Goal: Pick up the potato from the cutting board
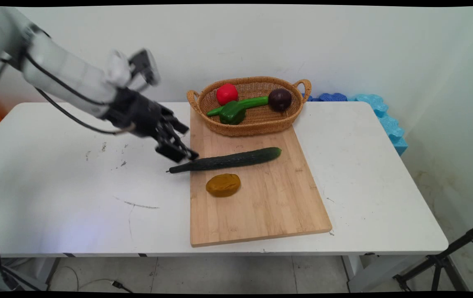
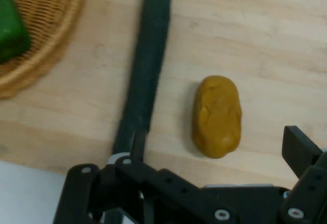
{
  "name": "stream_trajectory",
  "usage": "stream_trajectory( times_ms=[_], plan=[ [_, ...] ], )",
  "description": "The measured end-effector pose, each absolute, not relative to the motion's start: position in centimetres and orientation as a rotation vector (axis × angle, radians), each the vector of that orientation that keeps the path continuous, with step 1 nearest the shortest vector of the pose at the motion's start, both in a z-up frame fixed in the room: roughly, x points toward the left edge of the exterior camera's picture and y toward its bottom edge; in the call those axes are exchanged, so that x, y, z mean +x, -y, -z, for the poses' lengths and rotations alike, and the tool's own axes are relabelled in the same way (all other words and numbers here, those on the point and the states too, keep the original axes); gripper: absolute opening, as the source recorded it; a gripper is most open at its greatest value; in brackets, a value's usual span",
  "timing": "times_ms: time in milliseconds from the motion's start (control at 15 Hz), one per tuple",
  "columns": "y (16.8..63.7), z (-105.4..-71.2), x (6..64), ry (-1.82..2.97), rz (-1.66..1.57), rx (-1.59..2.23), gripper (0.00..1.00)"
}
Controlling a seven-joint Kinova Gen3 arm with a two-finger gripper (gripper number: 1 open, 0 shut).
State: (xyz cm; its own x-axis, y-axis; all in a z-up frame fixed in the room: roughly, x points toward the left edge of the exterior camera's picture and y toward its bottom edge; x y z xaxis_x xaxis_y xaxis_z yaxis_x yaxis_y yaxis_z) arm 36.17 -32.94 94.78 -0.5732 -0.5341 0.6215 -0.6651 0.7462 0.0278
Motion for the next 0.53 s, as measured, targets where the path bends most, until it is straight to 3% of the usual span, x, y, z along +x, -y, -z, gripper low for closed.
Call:
stream_trajectory(
  times_ms=[533],
  plan=[
    [34.6, -88.7, 31.6, 2.409, -0.217, 0.818, 1.0]
  ],
)
